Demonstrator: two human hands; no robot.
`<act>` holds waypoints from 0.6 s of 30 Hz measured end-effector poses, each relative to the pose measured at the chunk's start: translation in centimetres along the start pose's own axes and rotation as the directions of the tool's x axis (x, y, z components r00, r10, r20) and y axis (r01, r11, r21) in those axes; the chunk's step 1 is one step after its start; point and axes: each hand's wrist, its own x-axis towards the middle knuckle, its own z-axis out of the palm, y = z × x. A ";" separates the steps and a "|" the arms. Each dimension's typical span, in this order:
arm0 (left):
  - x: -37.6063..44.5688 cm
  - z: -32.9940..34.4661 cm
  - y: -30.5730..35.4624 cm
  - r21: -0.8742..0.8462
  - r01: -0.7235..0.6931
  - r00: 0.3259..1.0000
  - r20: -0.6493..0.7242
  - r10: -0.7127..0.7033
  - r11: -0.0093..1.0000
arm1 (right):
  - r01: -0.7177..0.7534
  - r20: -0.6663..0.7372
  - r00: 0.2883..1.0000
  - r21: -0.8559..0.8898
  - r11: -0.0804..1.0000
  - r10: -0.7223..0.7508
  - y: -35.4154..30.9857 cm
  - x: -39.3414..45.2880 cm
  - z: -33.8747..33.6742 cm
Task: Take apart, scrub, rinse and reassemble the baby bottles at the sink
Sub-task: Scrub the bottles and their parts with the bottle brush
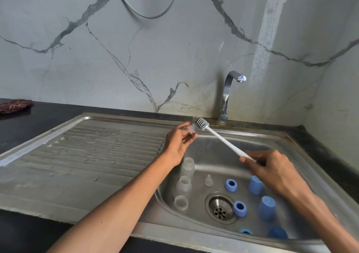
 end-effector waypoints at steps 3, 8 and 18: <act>-0.1 -0.2 0.3 -0.289 0.175 0.982 -0.023 -0.190 0.941 | 0.023 0.042 0.999 0.029 0.999 -0.024 0.4 0.3 0.3; 0.4 -0.2 0.2 -0.174 0.272 0.956 -0.062 -0.286 0.946 | 0.047 0.061 0.997 0.009 0.999 -0.048 0.2 0.1 0.8; 0.9 0.3 0.1 -0.194 0.157 0.988 0.018 -0.156 0.968 | 0.002 -0.007 1.000 0.004 1.000 -0.002 0.0 0.1 0.6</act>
